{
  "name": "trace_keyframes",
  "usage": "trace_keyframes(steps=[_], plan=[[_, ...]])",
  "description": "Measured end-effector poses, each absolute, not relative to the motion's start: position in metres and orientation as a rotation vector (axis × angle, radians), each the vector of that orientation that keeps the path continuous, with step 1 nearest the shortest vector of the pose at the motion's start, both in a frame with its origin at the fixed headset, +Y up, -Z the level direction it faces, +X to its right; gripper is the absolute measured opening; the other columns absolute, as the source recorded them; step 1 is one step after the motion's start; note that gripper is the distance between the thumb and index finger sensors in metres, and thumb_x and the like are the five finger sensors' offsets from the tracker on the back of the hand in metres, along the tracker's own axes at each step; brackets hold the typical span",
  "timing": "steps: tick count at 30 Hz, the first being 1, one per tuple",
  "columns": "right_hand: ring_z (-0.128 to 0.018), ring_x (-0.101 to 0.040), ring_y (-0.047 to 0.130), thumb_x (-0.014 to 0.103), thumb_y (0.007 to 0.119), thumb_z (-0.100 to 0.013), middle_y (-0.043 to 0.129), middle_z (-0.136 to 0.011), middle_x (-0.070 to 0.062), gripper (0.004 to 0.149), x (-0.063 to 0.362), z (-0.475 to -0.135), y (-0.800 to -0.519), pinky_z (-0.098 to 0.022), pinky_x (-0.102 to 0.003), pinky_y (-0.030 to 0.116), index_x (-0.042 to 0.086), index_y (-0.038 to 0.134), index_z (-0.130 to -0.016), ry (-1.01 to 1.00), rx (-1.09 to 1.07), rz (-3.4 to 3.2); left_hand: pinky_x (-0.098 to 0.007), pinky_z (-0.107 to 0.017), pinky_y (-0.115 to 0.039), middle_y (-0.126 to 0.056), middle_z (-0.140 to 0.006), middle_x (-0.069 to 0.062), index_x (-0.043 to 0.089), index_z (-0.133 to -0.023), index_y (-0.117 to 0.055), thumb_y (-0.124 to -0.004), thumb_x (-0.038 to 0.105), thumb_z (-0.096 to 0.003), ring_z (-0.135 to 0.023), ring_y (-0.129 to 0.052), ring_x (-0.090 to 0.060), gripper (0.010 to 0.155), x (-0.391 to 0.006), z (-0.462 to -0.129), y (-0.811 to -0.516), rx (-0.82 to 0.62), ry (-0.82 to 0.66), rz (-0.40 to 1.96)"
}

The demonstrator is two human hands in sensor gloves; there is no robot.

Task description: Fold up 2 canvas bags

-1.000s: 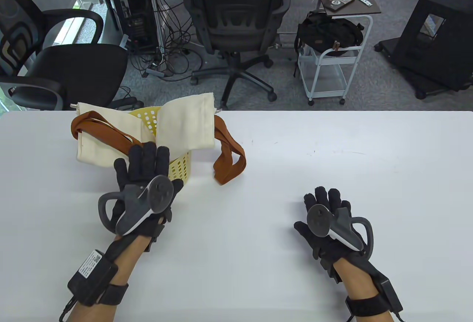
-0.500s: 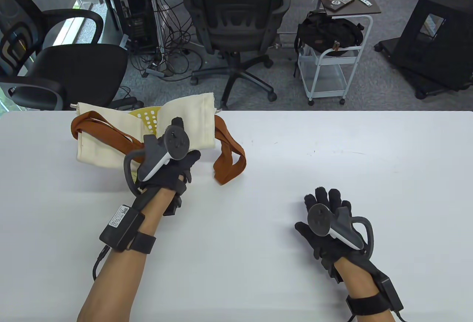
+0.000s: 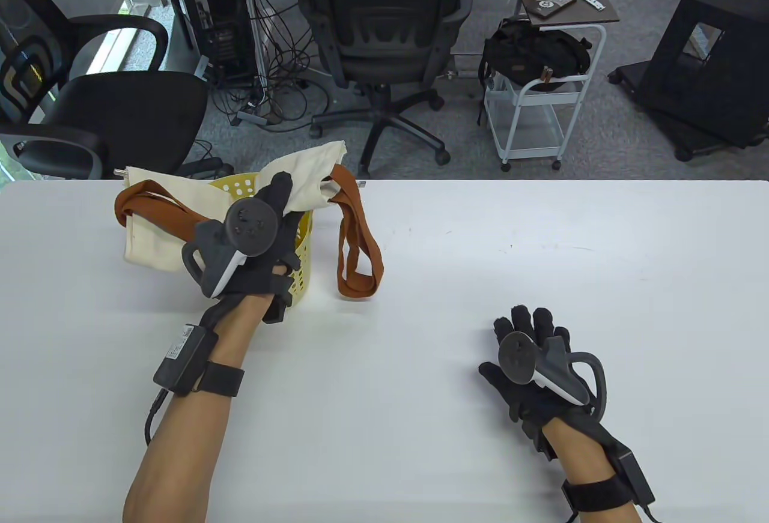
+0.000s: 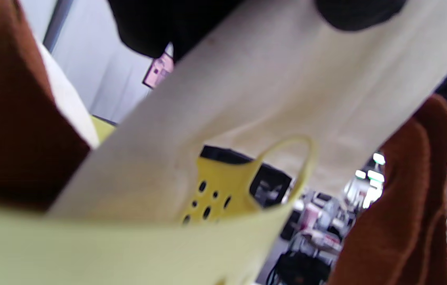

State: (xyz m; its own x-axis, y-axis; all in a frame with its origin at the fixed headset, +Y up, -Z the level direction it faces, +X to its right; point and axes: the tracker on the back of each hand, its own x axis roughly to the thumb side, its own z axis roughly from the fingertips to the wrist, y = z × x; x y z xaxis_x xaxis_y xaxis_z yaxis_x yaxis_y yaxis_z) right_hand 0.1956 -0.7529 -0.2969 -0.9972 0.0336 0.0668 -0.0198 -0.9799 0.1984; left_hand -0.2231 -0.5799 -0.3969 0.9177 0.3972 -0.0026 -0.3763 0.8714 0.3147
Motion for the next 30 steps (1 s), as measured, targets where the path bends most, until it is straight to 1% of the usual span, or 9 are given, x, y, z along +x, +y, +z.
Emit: trace_keyframes(steps=[4,8,10,12,17,18,20,25,30], plan=[[-0.104,-0.04,0.007,0.06,0.057,-0.043,0.01,-0.115,-0.005,0.078,0.195,-0.297,-0.754,-0.075,-0.064,0.019,0.028,0.029,-0.108,0.318,0.114,3.098,-0.053,-0.078,-0.066,-0.078,-0.103,0.001,0.036,-0.1,-0.067,-0.067,0.054,-0.0443,-0.092,-0.092,-0.029,0.058,-0.237,-0.389,-0.566,0.367,0.053,0.57],[-0.104,-0.04,0.007,0.06,0.057,-0.043,0.01,-0.115,-0.005,0.078,0.193,-0.296,-0.756,-0.075,-0.064,0.019,0.028,0.03,-0.108,0.33,0.129,3.103,-0.054,-0.079,-0.064,-0.074,-0.106,0.002,0.037,-0.1,-0.067,-0.067,0.054,-0.0444,-0.096,-0.088,-0.029,0.058,-0.248,-0.376,-0.548,0.412,0.04,0.706],[-0.104,-0.04,0.007,0.06,0.057,-0.043,0.01,-0.115,-0.005,0.078,0.192,-0.296,-0.756,-0.075,-0.064,0.019,0.028,0.029,-0.107,0.328,0.134,3.104,-0.054,-0.08,-0.063,-0.073,-0.107,0.003,0.038,-0.099,-0.067,-0.066,0.055,-0.0444,-0.097,-0.087,-0.028,0.058,-0.25,-0.369,-0.54,0.432,0.018,0.763],[-0.104,-0.04,0.008,0.06,0.058,-0.043,0.01,-0.115,-0.005,0.078,0.191,-0.296,-0.757,-0.075,-0.064,0.019,0.028,0.029,-0.107,0.332,0.135,3.108,-0.054,-0.08,-0.063,-0.072,-0.108,0.0,0.037,-0.099,-0.068,-0.066,0.057,-0.0434,-0.099,-0.086,-0.029,0.059,-0.253,-0.361,-0.532,0.47,-0.021,0.822],[-0.105,-0.04,0.009,0.061,0.057,-0.043,0.011,-0.115,-0.006,0.078,0.189,-0.295,-0.757,-0.075,-0.064,0.02,0.027,0.029,-0.107,0.318,0.113,3.133,-0.051,-0.079,-0.065,-0.074,-0.106,-0.001,0.037,-0.097,-0.071,-0.066,0.058,-0.0423,-0.097,-0.088,-0.029,0.059,-0.261,-0.339,-0.514,0.546,-0.062,0.97],[-0.105,-0.04,0.009,0.061,0.057,-0.043,0.011,-0.115,-0.006,0.078,0.189,-0.295,-0.757,-0.075,-0.064,0.021,0.027,0.029,-0.107,0.316,0.114,3.133,-0.052,-0.079,-0.065,-0.074,-0.106,0.0,0.037,-0.096,-0.072,-0.066,0.058,-0.0424,-0.097,-0.088,-0.028,0.058,-0.263,-0.336,-0.512,0.552,-0.059,1.01],[-0.105,-0.04,0.009,0.061,0.057,-0.043,0.011,-0.115,-0.006,0.078,0.188,-0.295,-0.756,-0.075,-0.064,0.021,0.027,0.029,-0.107,0.312,0.112,3.137,-0.052,-0.079,-0.065,-0.073,-0.107,0.001,0.037,-0.096,-0.072,-0.067,0.058,-0.0432,-0.098,-0.087,-0.028,0.057,-0.267,-0.328,-0.507,0.556,-0.109,1.121],[-0.105,-0.04,0.009,0.06,0.057,-0.043,0.011,-0.115,-0.006,0.078,0.189,-0.295,-0.755,-0.075,-0.064,0.021,0.027,0.029,-0.107,0.308,0.106,3.128,-0.052,-0.078,-0.067,-0.075,-0.105,0.003,0.036,-0.095,-0.074,-0.069,0.057,-0.044,-0.096,-0.088,-0.027,0.055,-0.271,-0.31,-0.502,0.571,-0.15,1.279],[-0.105,-0.04,0.01,0.06,0.057,-0.043,0.011,-0.115,-0.006,0.078,0.19,-0.295,-0.756,-0.075,-0.064,0.021,0.027,0.029,-0.107,0.317,0.102,3.128,-0.052,-0.073,-0.075,-0.079,-0.102,0.003,0.033,-0.093,-0.076,-0.07,0.055,-0.0444,-0.092,-0.092,-0.026,0.054,-0.272,-0.296,-0.501,0.593,-0.174,1.392]])
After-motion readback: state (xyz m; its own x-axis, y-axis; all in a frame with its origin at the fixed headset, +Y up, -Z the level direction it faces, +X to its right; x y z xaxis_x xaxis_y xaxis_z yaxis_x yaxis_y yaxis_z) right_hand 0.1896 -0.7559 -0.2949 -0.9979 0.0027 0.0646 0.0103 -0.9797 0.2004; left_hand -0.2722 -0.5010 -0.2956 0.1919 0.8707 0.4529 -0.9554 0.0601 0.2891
